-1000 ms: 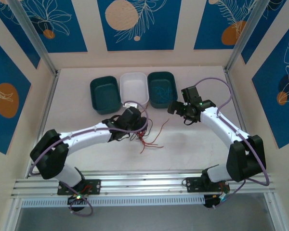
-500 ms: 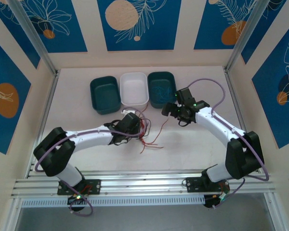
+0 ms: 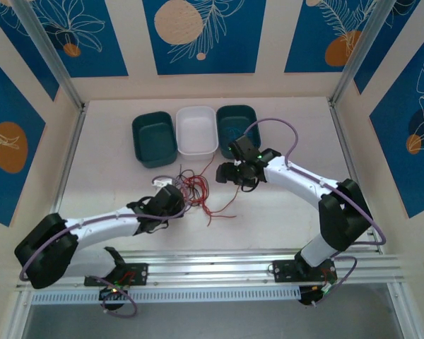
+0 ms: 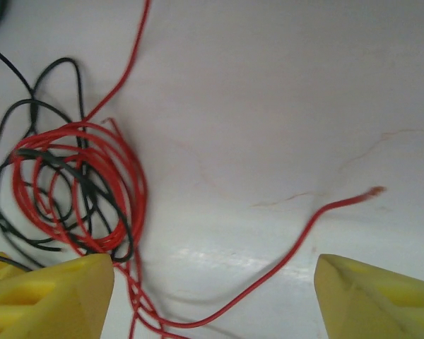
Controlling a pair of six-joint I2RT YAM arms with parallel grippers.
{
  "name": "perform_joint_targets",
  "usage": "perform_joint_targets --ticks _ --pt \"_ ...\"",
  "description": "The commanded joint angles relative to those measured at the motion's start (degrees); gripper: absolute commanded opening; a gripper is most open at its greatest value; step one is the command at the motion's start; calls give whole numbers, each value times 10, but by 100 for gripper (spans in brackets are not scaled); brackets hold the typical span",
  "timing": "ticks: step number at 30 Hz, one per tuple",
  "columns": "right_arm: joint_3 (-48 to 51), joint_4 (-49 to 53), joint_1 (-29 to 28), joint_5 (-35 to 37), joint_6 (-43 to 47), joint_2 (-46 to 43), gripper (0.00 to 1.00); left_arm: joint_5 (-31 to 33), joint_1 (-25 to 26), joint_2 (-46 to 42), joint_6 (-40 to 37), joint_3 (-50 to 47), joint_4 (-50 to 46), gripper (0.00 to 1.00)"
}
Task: Untangle the cables
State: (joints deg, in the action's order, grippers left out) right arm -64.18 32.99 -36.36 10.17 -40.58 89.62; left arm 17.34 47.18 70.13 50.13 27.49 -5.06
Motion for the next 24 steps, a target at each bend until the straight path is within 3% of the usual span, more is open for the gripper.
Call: perform_joint_targets --ticks 1,7,17,24 --pt "-20 12 -11 -31 1 15 71 23 -13 -33 18 -13 13 38" --pt "-37 10 -29 -72 -3 47 61 23 -30 -64 10 -5 -10 49" --pt "-68 -16 -44 -102 5 115 46 50 -39 -87 -8 24 -51 100" --pt "-120 -27 -62 -126 16 173 30 67 -40 -85 -12 31 -71 100"
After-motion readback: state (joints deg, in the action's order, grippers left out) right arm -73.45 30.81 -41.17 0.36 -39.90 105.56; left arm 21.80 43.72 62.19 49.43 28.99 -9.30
